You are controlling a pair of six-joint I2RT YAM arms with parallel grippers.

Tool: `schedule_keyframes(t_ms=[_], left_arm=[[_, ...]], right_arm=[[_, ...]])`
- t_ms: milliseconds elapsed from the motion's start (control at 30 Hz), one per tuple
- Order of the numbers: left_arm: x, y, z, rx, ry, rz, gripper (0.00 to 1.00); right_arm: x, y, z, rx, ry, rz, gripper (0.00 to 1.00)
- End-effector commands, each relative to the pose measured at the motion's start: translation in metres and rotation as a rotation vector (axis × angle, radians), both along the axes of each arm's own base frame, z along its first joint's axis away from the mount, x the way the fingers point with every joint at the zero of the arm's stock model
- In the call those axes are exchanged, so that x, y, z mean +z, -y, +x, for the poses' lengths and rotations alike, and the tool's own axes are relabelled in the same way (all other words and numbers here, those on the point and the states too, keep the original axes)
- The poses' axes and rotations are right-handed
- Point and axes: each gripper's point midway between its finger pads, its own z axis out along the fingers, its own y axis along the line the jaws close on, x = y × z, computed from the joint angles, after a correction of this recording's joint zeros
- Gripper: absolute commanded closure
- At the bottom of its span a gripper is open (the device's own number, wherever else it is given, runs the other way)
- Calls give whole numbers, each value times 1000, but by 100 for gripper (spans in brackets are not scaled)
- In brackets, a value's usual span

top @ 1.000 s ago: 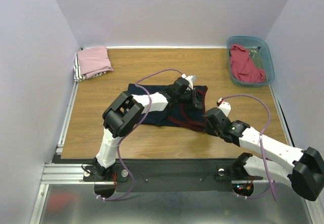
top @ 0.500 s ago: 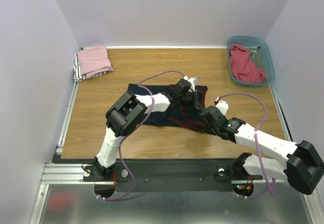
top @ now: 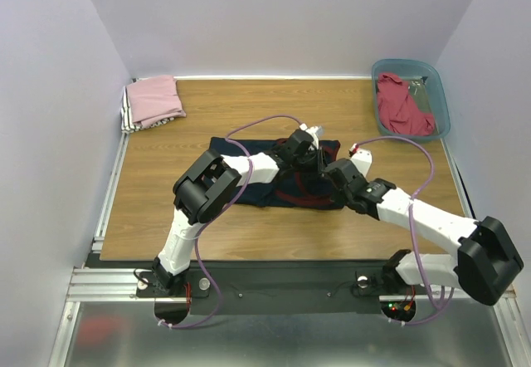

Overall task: Fold and stack the tank tops
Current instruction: Fold the tank top

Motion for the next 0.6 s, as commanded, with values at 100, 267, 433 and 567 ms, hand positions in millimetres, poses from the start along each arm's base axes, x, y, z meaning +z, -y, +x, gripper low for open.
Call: schedule_keyframes(t_ms=[100,267,433,567], left_arm=[[45,-20,27,135,87,-38,77],[52,-43,42,219,99,-36,77],[62,-60,48,248,121,-59,77],[68,-78,51,293,145,-38,76]], right_arm=[[-3,21,32,-71,31,-46,100],[-33,35,42,-92,-38,-60,100],[-64,36,48,-85,-110,-71,100],[-68,38,56,-95,-121,-82,99]])
